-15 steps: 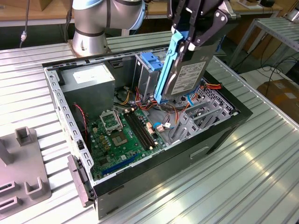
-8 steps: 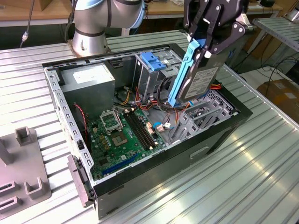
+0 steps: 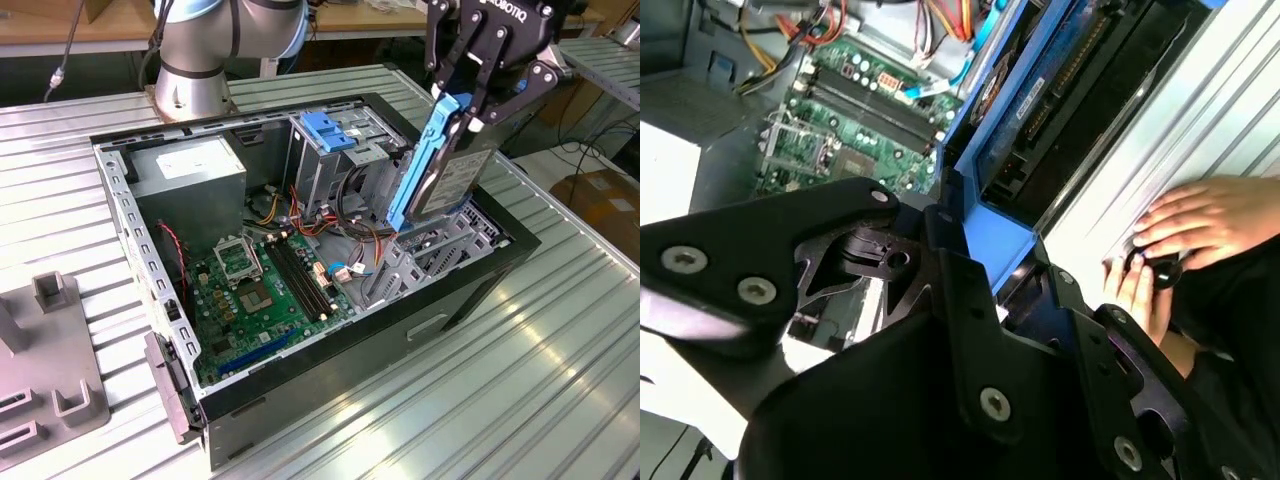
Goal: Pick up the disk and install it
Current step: 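Insert the disk into the insertion slot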
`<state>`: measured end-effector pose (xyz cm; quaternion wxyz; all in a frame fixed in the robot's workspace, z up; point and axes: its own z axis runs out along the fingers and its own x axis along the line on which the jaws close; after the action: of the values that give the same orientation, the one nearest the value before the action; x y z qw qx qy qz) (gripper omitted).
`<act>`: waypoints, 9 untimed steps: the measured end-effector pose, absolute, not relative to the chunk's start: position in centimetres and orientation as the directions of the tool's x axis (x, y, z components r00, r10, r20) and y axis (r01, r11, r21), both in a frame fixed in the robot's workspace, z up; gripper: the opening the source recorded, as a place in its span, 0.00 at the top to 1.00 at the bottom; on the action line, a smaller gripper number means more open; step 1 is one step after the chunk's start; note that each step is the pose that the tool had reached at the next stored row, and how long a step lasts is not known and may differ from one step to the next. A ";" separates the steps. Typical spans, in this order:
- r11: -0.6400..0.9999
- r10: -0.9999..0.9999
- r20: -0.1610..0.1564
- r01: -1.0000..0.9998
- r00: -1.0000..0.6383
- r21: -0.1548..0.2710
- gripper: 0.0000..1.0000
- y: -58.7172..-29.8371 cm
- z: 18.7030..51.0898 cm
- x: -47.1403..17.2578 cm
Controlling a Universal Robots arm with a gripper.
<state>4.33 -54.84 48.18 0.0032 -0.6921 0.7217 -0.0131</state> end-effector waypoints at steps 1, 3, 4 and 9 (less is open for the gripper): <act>0.042 -0.999 0.014 -0.999 -0.042 -0.023 0.63 -54.9 48.1 4.8; 0.042 -0.999 0.015 -0.999 -0.042 -0.023 0.63 -55.0 47.8 5.8; 0.042 -0.999 0.015 -0.999 -0.042 -0.023 0.63 -55.3 47.5 6.4; 0.042 -0.999 0.015 -0.999 -0.042 -0.023 0.63 -55.9 46.6 6.5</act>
<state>6.52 -55.95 46.61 0.0025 -0.6921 0.7216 -0.0138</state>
